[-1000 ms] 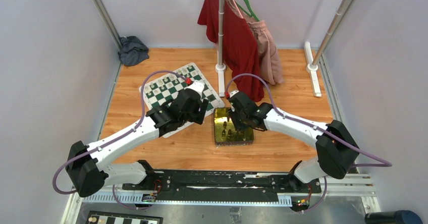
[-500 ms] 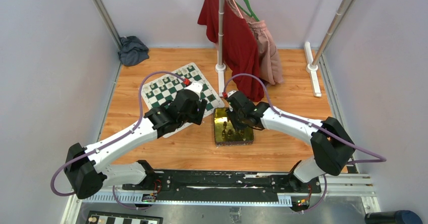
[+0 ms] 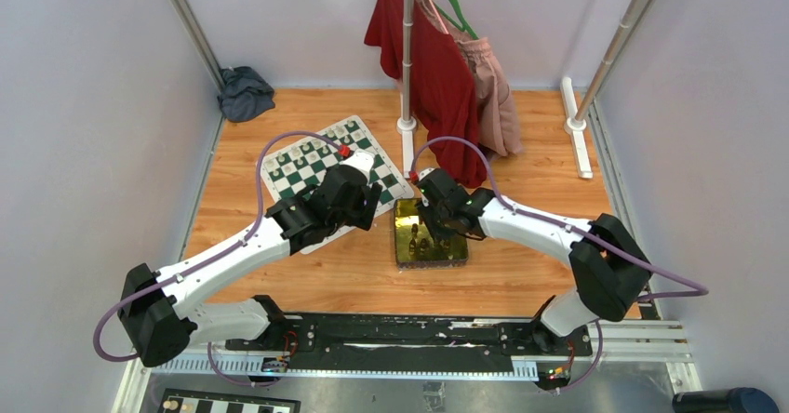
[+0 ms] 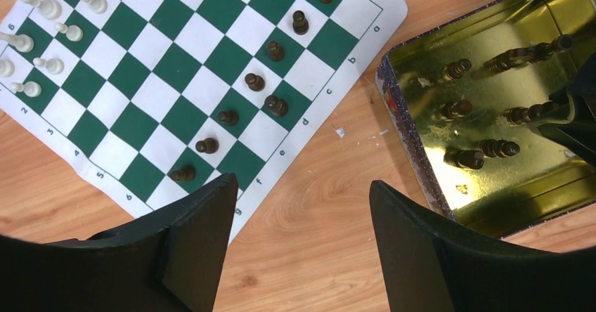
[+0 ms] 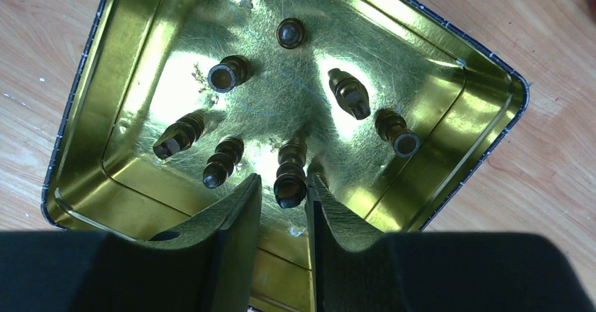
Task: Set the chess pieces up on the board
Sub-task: Pick up the chess piece from the storage box.
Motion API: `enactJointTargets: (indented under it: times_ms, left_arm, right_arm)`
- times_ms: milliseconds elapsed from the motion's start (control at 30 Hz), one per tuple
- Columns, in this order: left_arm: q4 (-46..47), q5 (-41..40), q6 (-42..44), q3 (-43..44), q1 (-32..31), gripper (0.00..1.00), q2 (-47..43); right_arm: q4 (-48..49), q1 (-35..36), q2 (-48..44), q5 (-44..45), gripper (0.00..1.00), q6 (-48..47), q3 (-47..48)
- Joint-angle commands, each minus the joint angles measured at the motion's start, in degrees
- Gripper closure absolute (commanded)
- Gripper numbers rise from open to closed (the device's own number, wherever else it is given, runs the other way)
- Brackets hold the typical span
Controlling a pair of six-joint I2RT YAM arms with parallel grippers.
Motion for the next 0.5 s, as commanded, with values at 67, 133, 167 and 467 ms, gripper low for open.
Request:
enactJointTargets:
  times_ms: [67,133,167,467]
  left_arm:
    - [0.65,-0.98,0.76,-0.71,-0.46,0.26,-0.51]
    - [0.73,-1.10,0.83,-0.94,-0.46,0.25,-0.63]
    - [0.72,-1.12,0.84,-1.03,-0.46,0.25,-0.61]
    - [0.98,-1.10,1.13,-0.99,-0.46,0.26,-0.22]
  right_arm:
    - [-0.22,0.67,1.29,0.73,0.67,-0.72,0.64]
    - [-0.15,0.66,1.39,0.86,0.70,-0.68,0.54]
    - [-0.13,0.66,1.47,0.90,0.70,-0.63,0.54]
    - [-0.13,0.30,1.91,1.68,0.87,-0.67,0.50]
